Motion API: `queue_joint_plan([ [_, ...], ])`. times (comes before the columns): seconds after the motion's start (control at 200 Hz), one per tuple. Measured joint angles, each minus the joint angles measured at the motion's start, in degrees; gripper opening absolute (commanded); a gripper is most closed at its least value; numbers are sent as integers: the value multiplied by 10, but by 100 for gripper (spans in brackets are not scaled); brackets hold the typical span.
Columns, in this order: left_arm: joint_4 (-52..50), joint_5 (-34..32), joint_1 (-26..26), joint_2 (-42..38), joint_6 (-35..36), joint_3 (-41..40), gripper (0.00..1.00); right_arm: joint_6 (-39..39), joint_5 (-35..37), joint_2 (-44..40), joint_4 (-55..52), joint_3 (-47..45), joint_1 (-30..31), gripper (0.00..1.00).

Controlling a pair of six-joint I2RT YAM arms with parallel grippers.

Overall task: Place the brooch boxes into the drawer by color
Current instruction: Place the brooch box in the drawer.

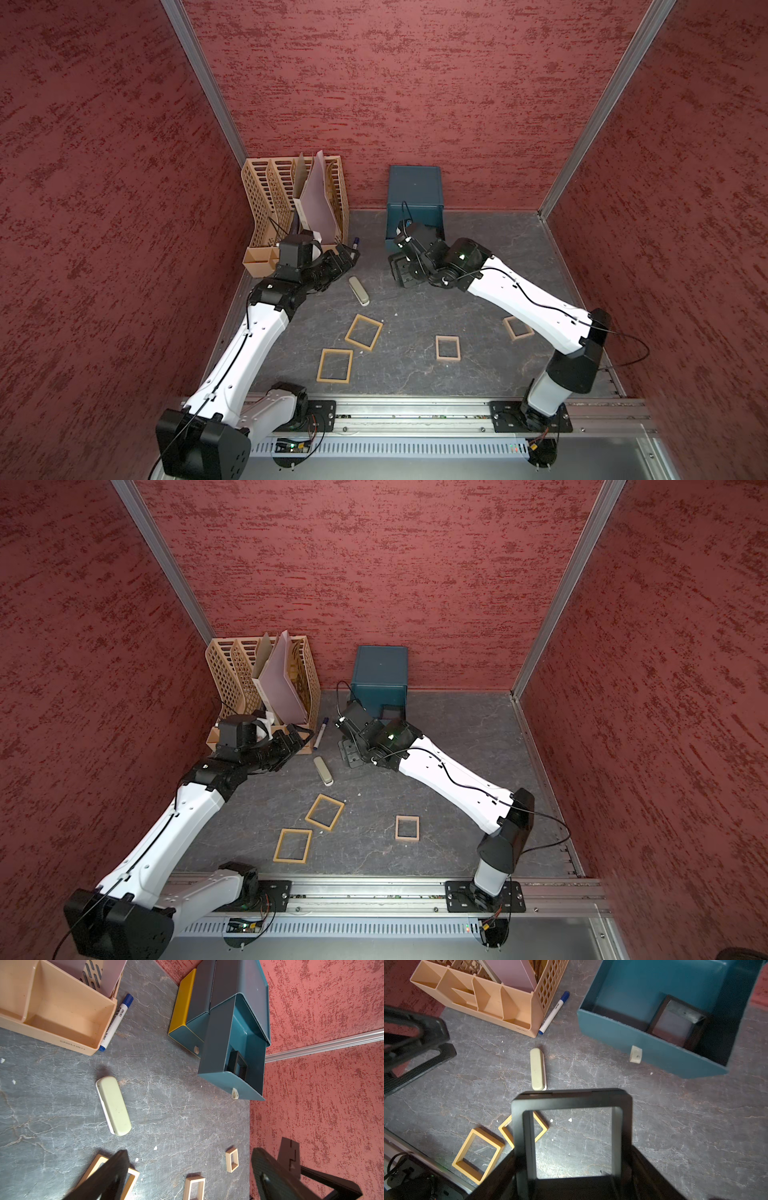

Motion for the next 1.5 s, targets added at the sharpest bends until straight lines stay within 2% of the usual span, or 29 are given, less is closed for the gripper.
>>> queue_joint_plan([
  [0.476, 2, -5, -35, 0, -5, 0, 96, 2, -6, 103, -53, 194, -50, 60],
  [0.947, 4, -21, -61, 9, -6, 0, 96, 26, -5, 152, -58, 271, -94, 59],
  [1.503, 4, -35, -64, 9, -9, 1, 96, 40, -18, 216, -9, 289, -138, 59],
])
